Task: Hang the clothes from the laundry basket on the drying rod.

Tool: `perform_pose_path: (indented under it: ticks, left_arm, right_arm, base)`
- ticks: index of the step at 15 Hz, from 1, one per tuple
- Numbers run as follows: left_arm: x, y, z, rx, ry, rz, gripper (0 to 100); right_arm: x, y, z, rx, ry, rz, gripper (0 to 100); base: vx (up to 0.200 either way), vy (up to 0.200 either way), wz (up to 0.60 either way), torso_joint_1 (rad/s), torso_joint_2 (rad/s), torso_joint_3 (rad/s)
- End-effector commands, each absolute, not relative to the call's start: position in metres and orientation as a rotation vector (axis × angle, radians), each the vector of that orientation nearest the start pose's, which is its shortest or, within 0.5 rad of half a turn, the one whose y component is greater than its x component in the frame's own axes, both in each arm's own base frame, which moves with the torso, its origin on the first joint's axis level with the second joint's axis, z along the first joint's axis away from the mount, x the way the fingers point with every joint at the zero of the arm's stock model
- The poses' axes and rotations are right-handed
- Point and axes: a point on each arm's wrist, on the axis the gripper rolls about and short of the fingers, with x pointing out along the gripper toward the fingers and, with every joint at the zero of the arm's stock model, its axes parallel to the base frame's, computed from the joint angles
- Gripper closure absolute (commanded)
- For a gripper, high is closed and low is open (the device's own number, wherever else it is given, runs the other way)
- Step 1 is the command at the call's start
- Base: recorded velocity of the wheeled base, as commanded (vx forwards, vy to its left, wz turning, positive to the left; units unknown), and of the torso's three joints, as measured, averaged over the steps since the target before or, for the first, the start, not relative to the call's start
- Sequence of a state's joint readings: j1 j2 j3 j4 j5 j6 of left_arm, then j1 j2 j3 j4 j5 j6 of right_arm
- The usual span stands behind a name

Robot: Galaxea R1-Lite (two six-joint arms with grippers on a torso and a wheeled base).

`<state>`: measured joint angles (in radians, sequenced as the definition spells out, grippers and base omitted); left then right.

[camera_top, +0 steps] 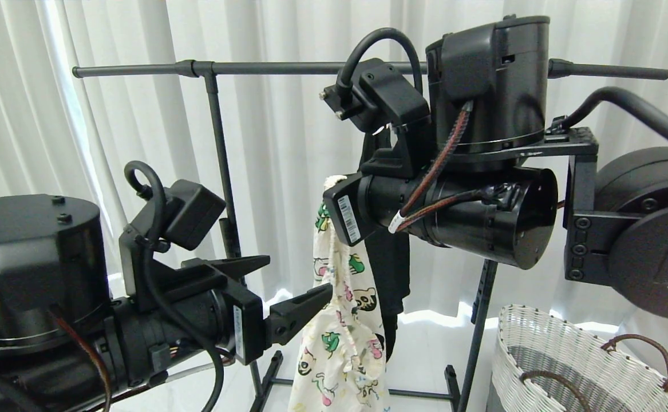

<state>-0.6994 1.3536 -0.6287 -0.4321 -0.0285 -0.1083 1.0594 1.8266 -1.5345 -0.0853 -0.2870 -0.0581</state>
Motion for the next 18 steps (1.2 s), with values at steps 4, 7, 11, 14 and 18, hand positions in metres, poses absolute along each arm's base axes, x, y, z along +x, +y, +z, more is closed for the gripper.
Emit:
perform_pose_path:
  ticks: [4,7,11,14,18]
  left_arm:
    - [0.18,-0.147,0.191,0.021,0.374,-0.637,0]
    - [0.184,-0.151,0.188,0.029,0.385,-0.633,0]
    - [0.18,-0.155,0.195,0.015,0.345,-0.666,0]
    - [0.189,-0.161,0.206,-0.063,0.299,-0.663,0]
    - [0.19,-0.16,0.198,-0.085,0.328,-0.59,0]
  right_arm:
    - [0.177,0.317,0.294,-0.195,0.128,0.795,100]
    - [0.175,0.319,0.296,-0.197,0.122,0.803,100]
    - [0.175,0.32,0.295,-0.199,0.124,0.803,100]
    - [0.172,0.323,0.292,-0.204,0.128,0.815,100]
    - [0.171,0.323,0.293,-0.205,0.126,0.803,100]
  base:
    - [0.0,0.0,0.0,0.0,0.0,0.0]
    - [0.0,0.0,0.0,0.0,0.0,0.0]
    - [0.0,0.0,0.0,0.0,0.0,0.0]
    - [0.0,0.0,0.0,0.0,0.0,0.0]
    - [0.0,0.0,0.0,0.0,0.0,0.0]
